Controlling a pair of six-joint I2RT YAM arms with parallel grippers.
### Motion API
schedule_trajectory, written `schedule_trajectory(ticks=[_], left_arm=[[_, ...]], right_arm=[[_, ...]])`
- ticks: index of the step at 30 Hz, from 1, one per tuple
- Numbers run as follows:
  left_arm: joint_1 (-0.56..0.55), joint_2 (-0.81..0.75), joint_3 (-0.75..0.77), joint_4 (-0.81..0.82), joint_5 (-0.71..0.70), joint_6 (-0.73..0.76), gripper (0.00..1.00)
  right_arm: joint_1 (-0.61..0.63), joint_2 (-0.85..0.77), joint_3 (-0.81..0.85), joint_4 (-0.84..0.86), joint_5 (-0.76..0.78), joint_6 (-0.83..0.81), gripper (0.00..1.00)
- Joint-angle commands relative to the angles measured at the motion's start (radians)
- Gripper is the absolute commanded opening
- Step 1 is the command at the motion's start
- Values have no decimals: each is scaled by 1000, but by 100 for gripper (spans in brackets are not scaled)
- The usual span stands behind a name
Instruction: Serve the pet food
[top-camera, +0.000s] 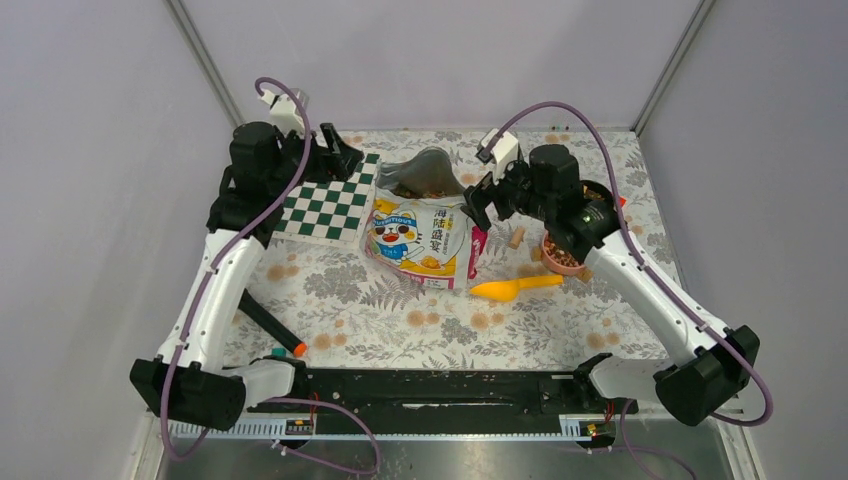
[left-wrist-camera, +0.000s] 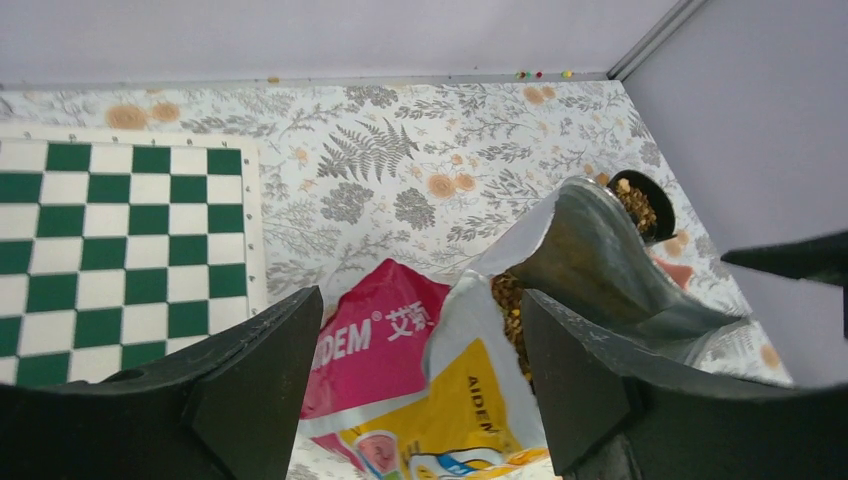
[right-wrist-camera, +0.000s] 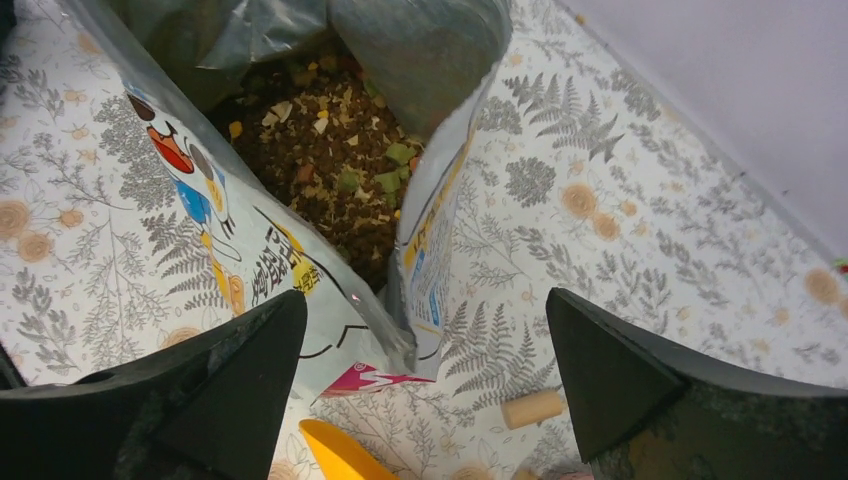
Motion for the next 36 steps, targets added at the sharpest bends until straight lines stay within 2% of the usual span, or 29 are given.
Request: schedule_trajectory(ticks=[1,5,7,10,13,15,18,19,20,22,25,27,31,36], left_arm=[[42,-61,-40,68,206,156,75],[87,-85,-81,112,351,250,76],[115,-97,-114,158,403,286,76],[166,-107,-165,241,499,334,76],[213,-87,-187,293,663,373,76],[237,-60,-189,295,746,413,77],[253,-14,-180,292,840,455,77],[253,2,-178,301,861,455,77],[254,28,-175,315,884,446,78],[253,64,-161,338,946,428,79],[247,127,-156,431,927,338,81],[240,154,-167,484,877,320,81],[205,193,-181,565,903,288,82],[125,251,-175,587,878,332,82]], right_arm=[[-59,25,49,-14,-112,83,98],[-86,59,58,-13,-227,92,91],[-98,78,76,-32,-282,99,81],[-116,120,111,-56,-333,121,60],[-124,157,149,-88,-350,127,33],[-125,176,170,-109,-354,125,23],[-125,180,181,-124,-362,112,16],[-125,178,183,-126,-369,106,15],[-125,176,185,-129,-372,100,19],[-125,173,186,-135,-382,93,43],[-125,175,173,-137,-394,90,58],[-125,182,163,-130,-405,92,60],[-125,192,115,-65,-405,120,59],[-125,178,38,36,-343,152,57]])
